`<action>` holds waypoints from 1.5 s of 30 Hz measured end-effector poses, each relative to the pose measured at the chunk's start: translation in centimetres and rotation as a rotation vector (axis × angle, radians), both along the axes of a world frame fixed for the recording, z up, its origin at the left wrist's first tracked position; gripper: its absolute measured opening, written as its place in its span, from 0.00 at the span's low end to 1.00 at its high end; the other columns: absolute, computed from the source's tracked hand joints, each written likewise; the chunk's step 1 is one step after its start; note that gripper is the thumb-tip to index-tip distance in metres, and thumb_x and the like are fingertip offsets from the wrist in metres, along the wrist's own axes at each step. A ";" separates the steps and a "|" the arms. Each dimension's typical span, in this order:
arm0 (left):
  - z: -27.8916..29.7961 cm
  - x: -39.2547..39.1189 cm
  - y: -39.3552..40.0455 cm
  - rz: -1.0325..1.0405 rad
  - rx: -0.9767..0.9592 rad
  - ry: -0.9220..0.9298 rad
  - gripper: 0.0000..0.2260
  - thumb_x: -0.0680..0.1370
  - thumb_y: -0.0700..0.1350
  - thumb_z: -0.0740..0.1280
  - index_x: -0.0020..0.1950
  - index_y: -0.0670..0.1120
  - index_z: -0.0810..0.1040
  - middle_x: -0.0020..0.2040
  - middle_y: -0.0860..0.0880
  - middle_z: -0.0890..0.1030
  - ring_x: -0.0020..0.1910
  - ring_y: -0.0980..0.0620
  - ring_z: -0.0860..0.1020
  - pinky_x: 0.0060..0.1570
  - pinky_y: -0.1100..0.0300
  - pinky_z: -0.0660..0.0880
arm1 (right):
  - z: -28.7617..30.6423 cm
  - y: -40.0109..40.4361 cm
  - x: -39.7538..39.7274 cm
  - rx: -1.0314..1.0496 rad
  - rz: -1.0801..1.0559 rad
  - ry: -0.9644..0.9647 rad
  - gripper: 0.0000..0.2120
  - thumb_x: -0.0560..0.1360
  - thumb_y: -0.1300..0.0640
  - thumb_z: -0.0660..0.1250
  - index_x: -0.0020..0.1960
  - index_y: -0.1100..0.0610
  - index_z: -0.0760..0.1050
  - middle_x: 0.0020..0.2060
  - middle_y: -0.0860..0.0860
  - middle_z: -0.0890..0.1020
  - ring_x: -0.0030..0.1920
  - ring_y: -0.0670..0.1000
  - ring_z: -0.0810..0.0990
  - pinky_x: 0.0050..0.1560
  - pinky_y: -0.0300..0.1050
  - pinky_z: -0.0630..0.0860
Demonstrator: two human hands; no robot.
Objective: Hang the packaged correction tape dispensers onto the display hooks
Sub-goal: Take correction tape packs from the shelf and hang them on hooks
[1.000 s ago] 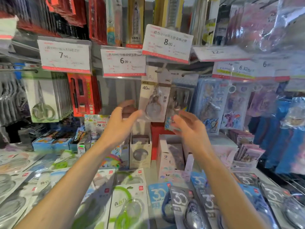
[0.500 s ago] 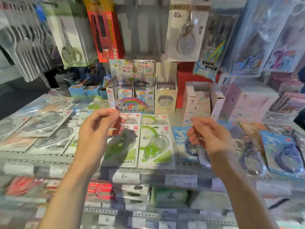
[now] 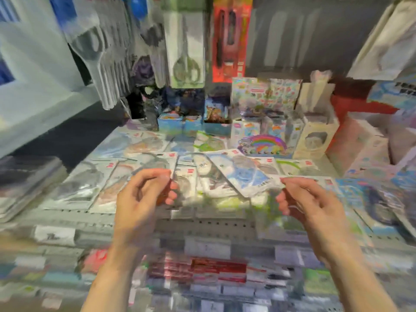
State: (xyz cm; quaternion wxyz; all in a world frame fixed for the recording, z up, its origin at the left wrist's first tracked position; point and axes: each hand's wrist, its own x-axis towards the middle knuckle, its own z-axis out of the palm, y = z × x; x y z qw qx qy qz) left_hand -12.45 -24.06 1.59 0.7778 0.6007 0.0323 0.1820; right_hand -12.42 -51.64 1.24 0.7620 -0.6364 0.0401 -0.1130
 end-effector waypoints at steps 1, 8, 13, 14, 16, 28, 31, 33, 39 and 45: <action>0.1 0.3 2.1 -0.001 0.012 -0.001 0.05 0.81 0.36 0.66 0.48 0.42 0.81 0.33 0.49 0.84 0.30 0.56 0.79 0.33 0.66 0.77 | 0.0 1.8 0.3 0.005 0.006 -0.003 0.07 0.80 0.65 0.66 0.47 0.60 0.81 0.29 0.53 0.84 0.27 0.46 0.78 0.32 0.35 0.78; 0.9 3.1 13.2 0.019 0.113 0.119 0.03 0.80 0.42 0.70 0.48 0.47 0.83 0.37 0.50 0.86 0.34 0.57 0.82 0.32 0.68 0.77 | 0.8 12.5 3.6 -0.078 0.098 0.003 0.06 0.81 0.64 0.66 0.51 0.60 0.82 0.34 0.54 0.86 0.32 0.48 0.81 0.36 0.37 0.80; 0.6 7.6 16.5 -0.012 0.308 0.190 0.04 0.79 0.41 0.69 0.46 0.48 0.83 0.36 0.52 0.85 0.31 0.60 0.81 0.30 0.70 0.76 | 1.5 17.3 7.5 -0.183 0.201 0.018 0.04 0.81 0.65 0.67 0.51 0.61 0.81 0.34 0.54 0.86 0.33 0.47 0.81 0.36 0.36 0.80; 0.2 8.8 16.8 -0.029 0.380 0.223 0.04 0.78 0.44 0.69 0.46 0.49 0.83 0.36 0.53 0.85 0.30 0.62 0.81 0.29 0.70 0.75 | 1.4 18.2 8.6 -0.238 0.215 0.024 0.04 0.81 0.65 0.68 0.51 0.61 0.81 0.35 0.55 0.87 0.34 0.48 0.82 0.37 0.38 0.80; -0.4 11.0 16.7 -0.083 0.592 0.302 0.04 0.76 0.51 0.69 0.45 0.55 0.83 0.39 0.59 0.85 0.33 0.63 0.81 0.29 0.68 0.76 | 1.1 19.6 10.8 -0.411 0.226 0.028 0.03 0.81 0.62 0.69 0.51 0.58 0.82 0.40 0.61 0.87 0.39 0.52 0.83 0.44 0.47 0.81; -3.4 17.5 16.2 -0.217 1.026 0.390 0.08 0.78 0.56 0.72 0.46 0.53 0.80 0.43 0.56 0.81 0.47 0.52 0.80 0.40 0.60 0.70 | -1.4 21.3 16.2 -1.183 0.209 0.149 0.21 0.79 0.34 0.62 0.62 0.48 0.71 0.38 0.48 0.82 0.40 0.51 0.80 0.34 0.47 0.67; -2.9 17.6 16.5 -0.187 0.860 0.326 0.06 0.76 0.53 0.73 0.45 0.53 0.80 0.43 0.55 0.82 0.47 0.55 0.81 0.42 0.61 0.71 | -1.0 21.5 16.2 -1.019 0.155 0.091 0.25 0.78 0.38 0.68 0.68 0.49 0.70 0.39 0.46 0.80 0.40 0.47 0.80 0.37 0.45 0.70; -2.2 17.6 16.7 -0.171 0.721 0.291 0.06 0.75 0.53 0.74 0.46 0.54 0.80 0.39 0.56 0.83 0.41 0.58 0.81 0.42 0.61 0.71 | -0.1 21.9 16.5 -0.806 0.129 0.075 0.25 0.77 0.42 0.72 0.69 0.48 0.69 0.40 0.46 0.79 0.38 0.44 0.80 0.36 0.41 0.73; 0.0 18.2 17.2 -0.116 0.337 0.230 0.06 0.79 0.46 0.73 0.53 0.48 0.79 0.25 0.53 0.78 0.23 0.59 0.75 0.24 0.68 0.72 | 1.2 24.1 16.7 -0.220 0.387 0.242 0.20 0.74 0.50 0.77 0.63 0.54 0.77 0.48 0.50 0.90 0.49 0.52 0.89 0.54 0.50 0.81; -1.0 19.9 21.0 0.014 0.789 0.244 0.11 0.78 0.53 0.71 0.58 0.51 0.80 0.39 0.50 0.82 0.35 0.58 0.79 0.38 0.59 0.76 | 0.3 24.8 17.2 -0.065 0.362 0.326 0.19 0.75 0.61 0.77 0.63 0.58 0.76 0.48 0.56 0.90 0.49 0.58 0.88 0.59 0.60 0.83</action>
